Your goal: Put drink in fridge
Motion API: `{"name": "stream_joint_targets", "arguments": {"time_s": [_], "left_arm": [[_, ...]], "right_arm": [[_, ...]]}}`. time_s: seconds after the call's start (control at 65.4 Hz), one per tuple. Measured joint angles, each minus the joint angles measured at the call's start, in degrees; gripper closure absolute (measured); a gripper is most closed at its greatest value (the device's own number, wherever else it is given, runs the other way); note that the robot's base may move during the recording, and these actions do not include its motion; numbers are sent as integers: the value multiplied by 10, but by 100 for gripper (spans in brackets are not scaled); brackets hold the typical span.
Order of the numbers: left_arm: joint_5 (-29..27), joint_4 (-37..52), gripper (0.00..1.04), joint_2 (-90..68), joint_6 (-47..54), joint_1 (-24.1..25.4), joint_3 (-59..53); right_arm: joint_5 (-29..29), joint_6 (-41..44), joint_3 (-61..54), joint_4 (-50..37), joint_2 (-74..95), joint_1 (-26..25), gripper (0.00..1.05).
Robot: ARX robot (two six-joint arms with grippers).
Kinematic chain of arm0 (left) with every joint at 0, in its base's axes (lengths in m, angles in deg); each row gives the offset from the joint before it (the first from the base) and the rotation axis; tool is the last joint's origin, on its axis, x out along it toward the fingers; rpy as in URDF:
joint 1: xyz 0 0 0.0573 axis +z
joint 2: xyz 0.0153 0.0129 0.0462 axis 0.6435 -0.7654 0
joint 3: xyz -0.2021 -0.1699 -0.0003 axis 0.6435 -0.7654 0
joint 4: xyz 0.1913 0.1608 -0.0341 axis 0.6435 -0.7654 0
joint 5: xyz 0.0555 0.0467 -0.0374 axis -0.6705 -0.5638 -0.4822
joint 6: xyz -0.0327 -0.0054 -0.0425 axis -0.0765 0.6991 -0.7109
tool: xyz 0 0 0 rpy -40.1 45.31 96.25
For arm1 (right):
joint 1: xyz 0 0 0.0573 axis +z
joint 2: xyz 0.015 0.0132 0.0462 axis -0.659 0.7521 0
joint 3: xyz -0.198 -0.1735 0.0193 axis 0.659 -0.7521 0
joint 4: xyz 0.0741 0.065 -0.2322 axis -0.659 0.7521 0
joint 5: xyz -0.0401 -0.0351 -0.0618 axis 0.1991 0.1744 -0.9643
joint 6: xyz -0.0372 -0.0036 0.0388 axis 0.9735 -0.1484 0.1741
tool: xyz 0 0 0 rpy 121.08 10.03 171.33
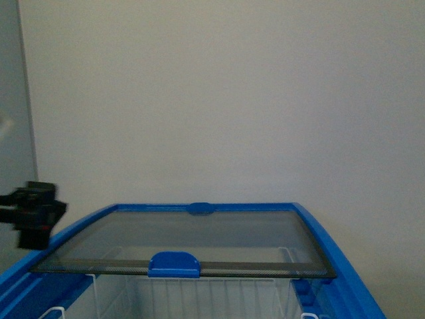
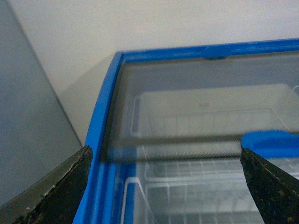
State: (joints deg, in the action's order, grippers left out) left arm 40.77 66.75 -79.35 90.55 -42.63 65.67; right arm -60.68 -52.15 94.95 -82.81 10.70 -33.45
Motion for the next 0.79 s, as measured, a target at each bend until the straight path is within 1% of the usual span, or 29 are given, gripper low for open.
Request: {"name": "stream_joint_targets", "arguments": {"time_s": [0.015, 0.107, 0.138, 0.153, 0.168, 0.229, 0.275, 0.336, 0.382, 0.428, 0.458, 0.52, 0.611, 0.627, 0.642, 0.749, 0.764, 0.795], "left_arm": [[2, -12, 8, 32, -19, 5, -25], [10, -66, 9, 148, -64, 22, -109], [-23, -52, 15, 218, -63, 23, -166], [-34, -50, 18, 254, -60, 23, -192], [-41, -50, 22, 288, -57, 24, -216], [-49, -50, 29, 353, -53, 24, -259], [-49, -49, 39, 419, -49, 24, -297], [-49, -47, 46, 439, -48, 24, -311], [-51, -47, 57, 454, -46, 24, -329], [-50, -47, 68, 467, -45, 24, -344], [-50, -47, 73, 474, -44, 24, -350], [-50, -50, 87, 494, -44, 24, -362], [-50, -55, 98, 507, -44, 24, -370], [-50, -57, 101, 512, -44, 24, -373], [-50, -58, 103, 514, -45, 24, -374], [-50, -65, 102, 529, -43, 24, -383], [-50, -67, 102, 533, -43, 24, -386], [-50, -69, 102, 538, -43, 24, -388]], "right_arm": [[0, 0, 0, 0, 0, 0, 67], [0, 0, 0, 0, 0, 0, 67], [0, 0, 0, 0, 0, 0, 67], [10, 7, 3, 13, 5, -2, 67], [23, 17, 16, 44, 10, -4, 67], [59, 48, 48, 120, 28, -5, 67], [103, 101, 76, 202, 50, 7, 67], [133, 145, 83, 237, 60, 20, 67], [154, 204, 91, 269, 77, 45, 67], [169, 263, 106, 264, 110, 61, 67], [176, 289, 118, 253, 133, 65, 67], [197, 384, 171, 215, 217, 73, 67], [201, 450, 218, 195, 292, 82, 67], [201, 472, 235, 194, 318, 86, 67], [201, 489, 243, 194, 331, 88, 67], [197, 553, 296, 195, 417, 106, 67], [191, 573, 311, 195, 445, 111, 67], [186, 584, 323, 193, 471, 117, 67]]}}
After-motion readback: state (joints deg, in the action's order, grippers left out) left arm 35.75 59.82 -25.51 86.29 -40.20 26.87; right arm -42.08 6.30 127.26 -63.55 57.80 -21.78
